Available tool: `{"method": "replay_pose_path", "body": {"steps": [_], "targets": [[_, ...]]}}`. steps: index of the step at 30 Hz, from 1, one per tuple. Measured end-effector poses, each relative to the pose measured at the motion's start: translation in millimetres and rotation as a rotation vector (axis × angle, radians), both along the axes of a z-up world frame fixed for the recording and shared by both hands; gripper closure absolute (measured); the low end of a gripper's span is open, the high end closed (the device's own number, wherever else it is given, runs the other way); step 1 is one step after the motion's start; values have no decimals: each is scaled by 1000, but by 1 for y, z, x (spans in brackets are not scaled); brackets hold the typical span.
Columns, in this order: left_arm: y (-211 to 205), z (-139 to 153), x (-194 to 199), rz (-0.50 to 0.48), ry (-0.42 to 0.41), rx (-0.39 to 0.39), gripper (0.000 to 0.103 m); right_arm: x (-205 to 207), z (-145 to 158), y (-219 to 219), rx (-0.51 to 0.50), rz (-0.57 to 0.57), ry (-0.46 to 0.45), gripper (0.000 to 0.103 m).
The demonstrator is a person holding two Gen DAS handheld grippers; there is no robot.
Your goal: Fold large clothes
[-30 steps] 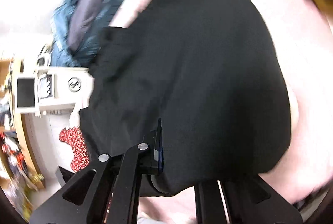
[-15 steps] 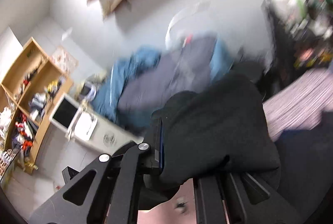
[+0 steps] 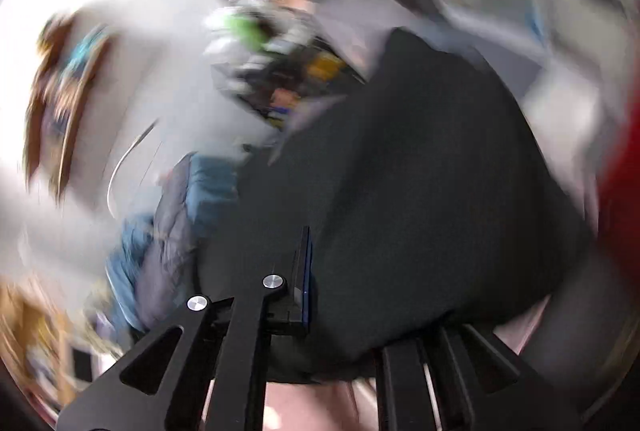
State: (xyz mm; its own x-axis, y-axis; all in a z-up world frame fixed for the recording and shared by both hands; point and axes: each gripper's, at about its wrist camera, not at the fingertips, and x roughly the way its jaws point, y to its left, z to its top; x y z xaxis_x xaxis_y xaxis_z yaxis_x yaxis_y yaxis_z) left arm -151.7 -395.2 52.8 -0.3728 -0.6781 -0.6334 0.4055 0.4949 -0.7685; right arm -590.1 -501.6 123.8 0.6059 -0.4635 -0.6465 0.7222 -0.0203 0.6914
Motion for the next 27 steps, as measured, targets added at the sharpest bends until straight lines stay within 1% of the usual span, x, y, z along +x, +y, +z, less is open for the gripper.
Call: {"method": "replay_pose_path", "body": {"steps": [1,2,4,6,8,11,13,14,15,16,17,18,19,20,21,22,23,24,25,26,27], "targets": [[1,-7,2,8,17,0,58,-11,-19,5,27,-28,-86,94],[1,-11,2,5,26,2,56,-23,-38,12,49,-70,-202,94],[2,-13,4,-20,30,-9,56,-25,-43,19,24,-95,-261,93],[-3,-5,10,-44,4,-14,53,-21,-42,21,6,-103,-276,93],[-8,1,15,-56,-10,-19,51,-18,-43,20,12,-116,-305,93],[9,7,27,-45,-4,-36,47,-15,-41,21,13,-111,-294,93],[22,8,35,-22,10,-46,39,-26,-44,18,33,-119,-312,89],[27,12,40,-8,0,-48,37,-26,-47,17,56,-133,-335,85],[38,13,47,15,-32,-39,31,-30,-51,16,69,-147,-348,83],[52,12,54,24,-37,-42,31,-32,-50,19,75,-158,-352,80],[60,10,61,30,-30,-39,31,-31,-46,23,71,-167,-337,77],[69,7,68,45,-34,-18,31,-32,-41,25,60,-173,-313,73],[77,1,79,80,-67,36,29,-32,-34,30,41,-183,-268,66],[86,-2,88,118,-123,101,26,-34,-29,35,31,-191,-238,62],[94,-2,96,149,-176,149,24,-33,-25,41,27,-203,-206,53],[103,-2,105,169,-212,185,24,-33,-20,50,25,-223,-176,51],[109,-1,110,166,-232,212,24,-34,-17,57,32,-239,-139,50],[112,3,112,144,-256,227,24,-33,-11,64,48,-254,-70,39],[112,7,111,121,-286,233,24,-32,-6,71,61,-267,21,32],[108,16,105,84,-335,233,24,-27,2,80,57,-273,132,32],[101,24,97,51,-378,232,24,-21,9,88,50,-267,219,32]]}}
